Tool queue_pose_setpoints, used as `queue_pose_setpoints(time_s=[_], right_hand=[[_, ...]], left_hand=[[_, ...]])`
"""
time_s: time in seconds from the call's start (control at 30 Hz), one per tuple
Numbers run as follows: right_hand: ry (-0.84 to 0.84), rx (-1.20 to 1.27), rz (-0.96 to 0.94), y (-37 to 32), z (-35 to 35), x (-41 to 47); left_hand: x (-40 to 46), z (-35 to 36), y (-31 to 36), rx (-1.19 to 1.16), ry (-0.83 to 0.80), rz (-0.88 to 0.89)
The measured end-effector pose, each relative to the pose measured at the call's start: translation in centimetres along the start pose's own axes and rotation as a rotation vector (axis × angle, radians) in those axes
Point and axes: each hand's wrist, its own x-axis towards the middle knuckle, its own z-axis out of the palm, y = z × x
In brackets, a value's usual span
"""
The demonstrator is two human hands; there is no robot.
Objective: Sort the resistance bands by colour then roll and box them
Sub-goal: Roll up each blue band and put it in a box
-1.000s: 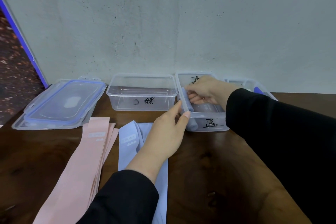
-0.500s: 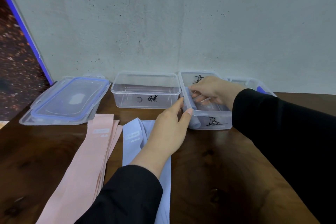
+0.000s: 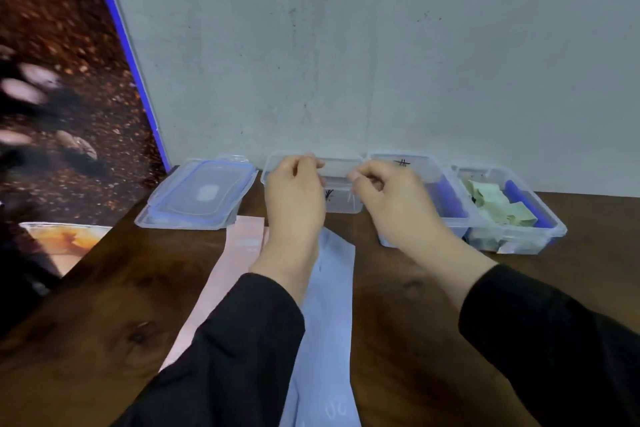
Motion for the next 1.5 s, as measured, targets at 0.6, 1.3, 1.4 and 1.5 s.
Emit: queue_pose_setpoints(time_s=[0.6, 1.3, 1.4, 1.5], right_hand=[[-0.187, 0.031, 0.062, -0.7, 6.3, -3.9], [-0.076, 0.516, 0.343, -3.6, -11.8, -20.7], [-0.077, 0.553, 0.408, -3.0, -13.1, -21.8], [-0.116, 0.513, 0.425, -1.6, -13.5, -22.2]], left_hand=[[-2.7, -10.8, -1.8, 0.762, -0.342, 0.257], [-12.4, 0.6, 13.8, 0.231, -0.442, 0.384], [-12.6, 2.2, 13.4, 0.223, -0.467, 0.337], [-11.8, 4.2, 10.4, 0.343, -0.529, 0.216]])
